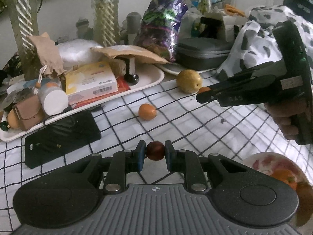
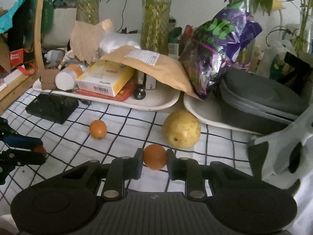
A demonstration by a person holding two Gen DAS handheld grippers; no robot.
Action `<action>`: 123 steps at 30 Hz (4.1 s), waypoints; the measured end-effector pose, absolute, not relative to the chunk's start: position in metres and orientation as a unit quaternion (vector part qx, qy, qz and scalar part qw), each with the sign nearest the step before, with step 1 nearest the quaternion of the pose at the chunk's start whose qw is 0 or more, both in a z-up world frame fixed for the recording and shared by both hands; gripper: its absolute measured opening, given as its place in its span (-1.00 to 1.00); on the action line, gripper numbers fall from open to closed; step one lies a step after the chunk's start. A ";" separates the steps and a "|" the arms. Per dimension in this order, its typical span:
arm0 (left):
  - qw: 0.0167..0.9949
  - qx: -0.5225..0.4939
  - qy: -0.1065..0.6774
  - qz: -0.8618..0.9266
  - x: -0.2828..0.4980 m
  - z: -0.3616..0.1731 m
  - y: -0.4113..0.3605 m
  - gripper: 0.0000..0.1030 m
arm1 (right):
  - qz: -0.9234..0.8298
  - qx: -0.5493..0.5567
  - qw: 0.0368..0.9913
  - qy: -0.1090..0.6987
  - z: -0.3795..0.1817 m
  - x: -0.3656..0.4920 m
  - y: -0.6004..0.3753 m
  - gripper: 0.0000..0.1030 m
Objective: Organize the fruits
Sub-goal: 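Grasp the small orange with the right tool while the left tool holds the red fruit, then release red fruit on plate with left tool while right tool drops small orange there, then move both open tools from the plate toward the pear and remaining orange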
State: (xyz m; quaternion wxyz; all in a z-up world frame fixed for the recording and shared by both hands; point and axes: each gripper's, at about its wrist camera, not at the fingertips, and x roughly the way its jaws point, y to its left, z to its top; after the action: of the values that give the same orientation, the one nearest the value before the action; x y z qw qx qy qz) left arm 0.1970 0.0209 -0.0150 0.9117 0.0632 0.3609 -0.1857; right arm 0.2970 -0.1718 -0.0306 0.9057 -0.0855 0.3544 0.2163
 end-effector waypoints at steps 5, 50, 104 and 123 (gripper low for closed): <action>0.912 0.060 0.353 -0.201 0.187 -0.009 0.014 -0.60 | 0.226 -0.079 0.904 0.354 -0.021 0.281 -0.181 -0.51; 0.912 0.070 0.332 -0.229 0.109 0.011 -0.038 0.32 | 0.232 -0.004 0.893 0.386 0.013 0.145 -0.243 -0.50; 0.917 0.088 0.376 -0.099 -0.001 0.012 -0.031 0.35 | 0.128 -0.092 0.903 0.400 0.003 0.038 -0.216 1.00; 0.920 0.087 0.368 -0.103 0.004 0.009 -0.033 1.00 | 0.109 -0.073 0.903 0.409 0.001 0.045 -0.224 1.00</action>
State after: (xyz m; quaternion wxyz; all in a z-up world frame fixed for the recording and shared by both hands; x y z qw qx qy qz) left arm 0.0039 -0.0334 0.0088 0.9198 0.0873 0.3683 -0.1034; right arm 0.0448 -0.2237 0.0009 0.9032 -0.0726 0.4087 0.1090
